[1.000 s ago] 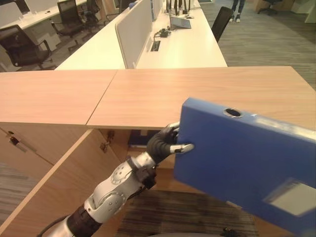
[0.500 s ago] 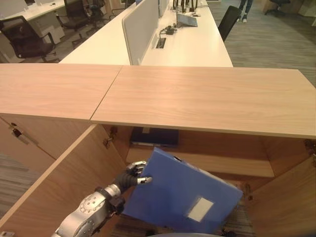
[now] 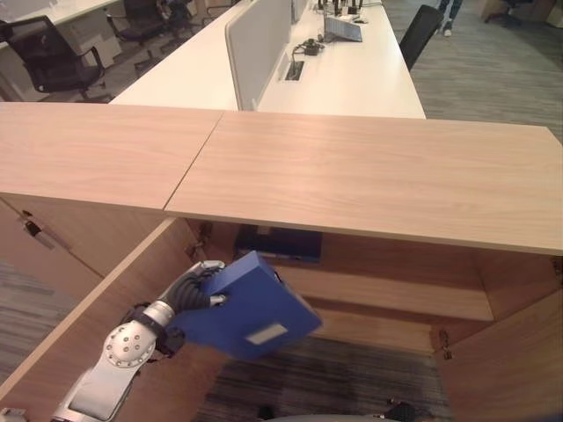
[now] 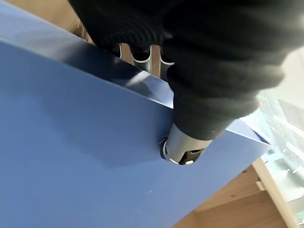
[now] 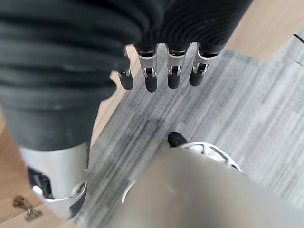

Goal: Put the empty folder in the office cabinet

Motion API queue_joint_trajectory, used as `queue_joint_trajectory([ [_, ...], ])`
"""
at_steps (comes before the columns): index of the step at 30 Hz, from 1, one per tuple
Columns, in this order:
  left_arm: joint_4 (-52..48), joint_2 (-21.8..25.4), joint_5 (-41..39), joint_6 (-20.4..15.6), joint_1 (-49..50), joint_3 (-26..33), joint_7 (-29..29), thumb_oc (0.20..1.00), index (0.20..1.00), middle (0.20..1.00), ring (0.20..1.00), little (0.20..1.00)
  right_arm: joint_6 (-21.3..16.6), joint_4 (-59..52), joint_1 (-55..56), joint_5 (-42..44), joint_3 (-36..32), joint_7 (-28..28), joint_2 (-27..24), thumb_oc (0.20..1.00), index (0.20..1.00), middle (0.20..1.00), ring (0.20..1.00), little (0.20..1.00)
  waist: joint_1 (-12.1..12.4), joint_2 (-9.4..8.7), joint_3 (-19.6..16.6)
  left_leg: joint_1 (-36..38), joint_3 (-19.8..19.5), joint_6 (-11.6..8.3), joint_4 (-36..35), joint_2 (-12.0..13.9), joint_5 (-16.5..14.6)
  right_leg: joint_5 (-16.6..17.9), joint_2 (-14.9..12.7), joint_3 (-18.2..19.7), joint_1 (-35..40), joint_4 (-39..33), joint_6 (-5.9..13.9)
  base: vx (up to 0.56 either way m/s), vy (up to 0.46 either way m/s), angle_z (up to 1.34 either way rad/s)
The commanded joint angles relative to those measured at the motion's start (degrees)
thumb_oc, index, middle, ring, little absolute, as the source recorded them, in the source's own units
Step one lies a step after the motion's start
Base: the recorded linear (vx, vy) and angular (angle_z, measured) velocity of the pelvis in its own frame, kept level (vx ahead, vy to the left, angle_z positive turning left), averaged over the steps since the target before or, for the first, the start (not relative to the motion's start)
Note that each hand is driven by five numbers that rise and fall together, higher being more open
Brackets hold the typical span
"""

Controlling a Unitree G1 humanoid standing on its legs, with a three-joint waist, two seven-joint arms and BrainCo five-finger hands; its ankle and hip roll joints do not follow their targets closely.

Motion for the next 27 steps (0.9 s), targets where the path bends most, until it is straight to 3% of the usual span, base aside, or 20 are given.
queue_joint_trajectory([
  [1, -6.87, 3.43, 5.8, -6.72, -0.33, 2.94, 4.01, 0.2, 0.2, 0.2, 0.2, 0.2, -0.77, -4.8, -6.92, -2.99, 4.5, -0.64, 0.58, 1.0, 1.0, 1.0, 1.0, 1.0, 0.17, -4.54, -2.08, -2.15, 1.6, 1.08, -3.03, -3.03, 0.4, 2.32, -1.1, 2.69, 1.75, -5.06, 3.7, 0.0, 0.0, 0.0],
  [3, -7.05, 3.31, 5.71, -6.9, -0.81, 2.61, 4.15, 0.2, 0.2, 0.2, 0.2, 0.2, -0.92, -6.56, -8.35, -3.21, 5.37, -0.72, 0.46, 1.0, 1.0, 1.0, 1.0, 1.0, 0.28, -4.48, -2.02, -2.12, 1.73, 1.06, -3.03, -3.0, 0.41, 2.31, -1.12, 2.75, 1.73, -5.06, 3.69, 0.01, 0.006, -0.06],
  [6, -8.11, 3.37, 4.43, -8.11, -3.14, -0.78, 4.4, 0.2, 0.2, 0.2, 0.2, 0.2, -2.05, -19.95, -16.47, -1.97, 8.49, -1.67, 0.15, 1.0, 1.0, 1.0, 1.0, 1.0, 0.54, -4.16, -2.05, -1.77, 2.16, 0.98, -3.03, -2.88, 0.38, 2.27, -1.17, 3.09, 1.65, -5.11, 3.61, 0.0, 0.008, -0.06],
  [7, -8.0, 3.38, 4.41, -8.15, -3.37, -0.81, 4.43, 0.2, 0.2, 0.2, 0.2, 0.2, -1.95, -19.99, -16.65, -1.91, 8.44, -1.65, 0.13, 1.0, 1.0, 1.0, 1.0, 1.0, 0.54, -4.22, -1.92, -1.97, 2.19, 1.04, -3.03, -2.96, 0.69, 2.53, -1.25, 3.08, 1.48, -5.18, 3.56, 0.0, 0.0, 0.0],
  [8, -7.19, 2.26, 3.9, -8.5, -4.88, -2.96, 6.33, 0.2, 0.2, 0.2, 0.2, 0.2, -3.76, -30.33, -17.7, -2.22, 10.05, -2.53, -0.72, 1.0, 1.0, 1.0, 1.0, 1.0, 0.1, -4.37, -1.63, -1.78, 2.4, 1.08, -3.03, -2.87, 0.66, 2.53, -1.23, 3.49, 1.36, -5.15, 3.53, 0.0, 0.0, 0.0],
  [13, -8.47, 1.12, 1.1, -9.98, -5.34, -5.94, 5.26, 0.2, 0.2, 0.2, 0.2, 0.2, -5.79, -43.4, -15.03, -8.32, 12.6, -1.96, -5.73, 1.0, 1.0, 1.0, 1.0, 1.0, -0.37, -3.92, -1.16, -1.31, 2.72, 1.12, -3.03, -2.91, 0.58, 2.31, -1.34, 3.56, 1.53, -5.04, 3.62, 0.0, 0.009, -0.08],
  [20, -10.03, 1.25, 2.48, -10.13, -3.76, -3.07, 5.82, 0.2, 0.2, 0.2, 0.2, 0.2, -5.79, -53.37, -12.58, -8.66, 11.4, 1.36, -9.68, 1.0, 1.0, 1.0, 1.0, 1.0, -0.42, -3.89, -1.16, -1.11, 2.73, 0.97, -3.03, -2.9, 0.63, 2.05, -1.38, 3.14, 1.93, -5.09, 3.6, 0.0, 0.0, 0.0],
  [27, -9.96, 0.34, 3.98, -10.09, -2.93, -1.27, 6.54, 0.2, 0.2, 0.2, 0.2, 0.2, -6.36, -58.37, -11.15, -5.89, 10.81, 3.37, -10.39, 1.0, 1.0, 1.0, 1.0, 1.0, -0.35, -3.99, -1.17, -0.97, 2.96, 0.92, -3.03, -2.8, 0.62, 2.03, -1.41, 3.05, 1.96, -5.1, 3.57, 0.0, 0.0, 0.0],
])
